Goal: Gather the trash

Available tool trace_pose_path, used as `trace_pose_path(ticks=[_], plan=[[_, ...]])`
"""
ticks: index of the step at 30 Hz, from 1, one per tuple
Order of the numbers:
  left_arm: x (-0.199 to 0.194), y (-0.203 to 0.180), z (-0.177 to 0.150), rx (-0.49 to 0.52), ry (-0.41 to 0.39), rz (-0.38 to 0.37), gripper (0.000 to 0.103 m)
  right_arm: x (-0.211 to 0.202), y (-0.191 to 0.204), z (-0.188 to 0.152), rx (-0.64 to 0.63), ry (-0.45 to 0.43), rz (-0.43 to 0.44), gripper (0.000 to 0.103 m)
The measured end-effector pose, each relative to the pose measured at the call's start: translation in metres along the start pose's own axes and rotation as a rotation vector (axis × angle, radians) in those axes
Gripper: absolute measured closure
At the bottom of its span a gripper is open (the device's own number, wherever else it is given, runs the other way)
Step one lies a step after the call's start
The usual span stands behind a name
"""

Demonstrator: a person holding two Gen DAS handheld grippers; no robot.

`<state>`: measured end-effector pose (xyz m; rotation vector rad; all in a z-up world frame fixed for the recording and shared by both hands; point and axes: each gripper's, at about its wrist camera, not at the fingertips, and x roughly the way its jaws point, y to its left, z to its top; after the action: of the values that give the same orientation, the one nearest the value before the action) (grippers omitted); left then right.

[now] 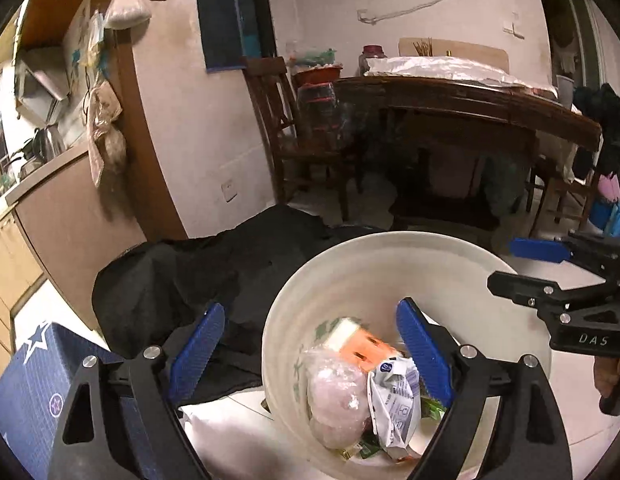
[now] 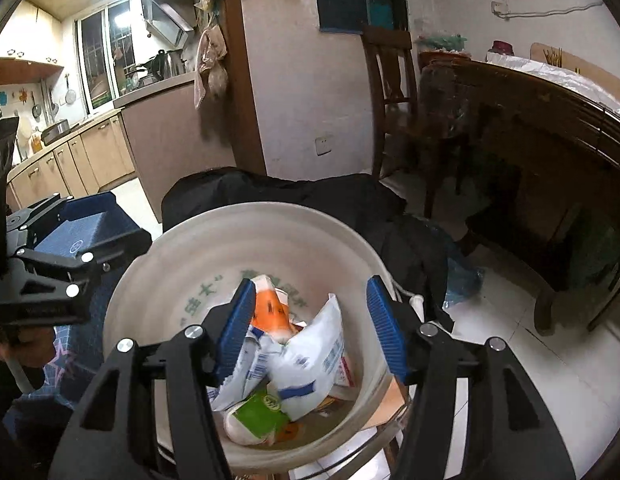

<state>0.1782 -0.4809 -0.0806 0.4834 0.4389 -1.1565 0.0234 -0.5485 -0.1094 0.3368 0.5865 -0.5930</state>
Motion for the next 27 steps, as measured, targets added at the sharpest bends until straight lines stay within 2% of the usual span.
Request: trace_pose_path(ticks=[6,9,10,11,13,16,19,21,23,27], plan=[[-0.034,-0.008,-0.012,0.03,-0.034,-0.034,0.015,-0.019,0.009,-0.009,0.02,-0.014,0.008,0.045],[-0.058,-0.016,-0.027,0.05,-0.042,-0.063,0.015,-0.041,0.019,-0.022,0.023,-0.033,0.013,0.032],[-0.066,-0.019,-0.033,0.056,-0.043,-0.069,0.012,-0.049,0.025,-0.027,0.02,-0.036,0.004,0.024],[-0.073,-0.022,-0.038,0.063,-0.047,-0.075,0.007,-0.062,0.032,-0.034,0.01,-0.043,-0.02,0.015],[-0.096,-0.029,-0.055,0.081,-0.065,-0.065,0.005,-0.081,0.044,-0.043,-0.011,-0.074,-0.078,0.005],[-0.13,-0.04,-0.08,0.11,-0.086,-0.071,0.005,-0.121,0.066,-0.066,-0.053,-0.16,-0.213,0.005],[-0.161,-0.051,-0.102,0.147,-0.098,-0.049,0.005,-0.141,0.074,-0.083,-0.067,-0.134,-0.209,0.005],[-0.181,-0.057,-0.114,0.162,-0.124,-0.018,0.005,-0.152,0.078,-0.094,-0.057,-0.09,-0.248,0.005],[-0.197,-0.062,-0.126,0.169,-0.143,0.006,0.005,-0.165,0.079,-0.104,-0.046,-0.092,-0.272,0.005],[-0.222,-0.068,-0.145,0.129,-0.142,0.048,0.005,-0.188,0.076,-0.122,-0.005,-0.094,-0.233,0.005]])
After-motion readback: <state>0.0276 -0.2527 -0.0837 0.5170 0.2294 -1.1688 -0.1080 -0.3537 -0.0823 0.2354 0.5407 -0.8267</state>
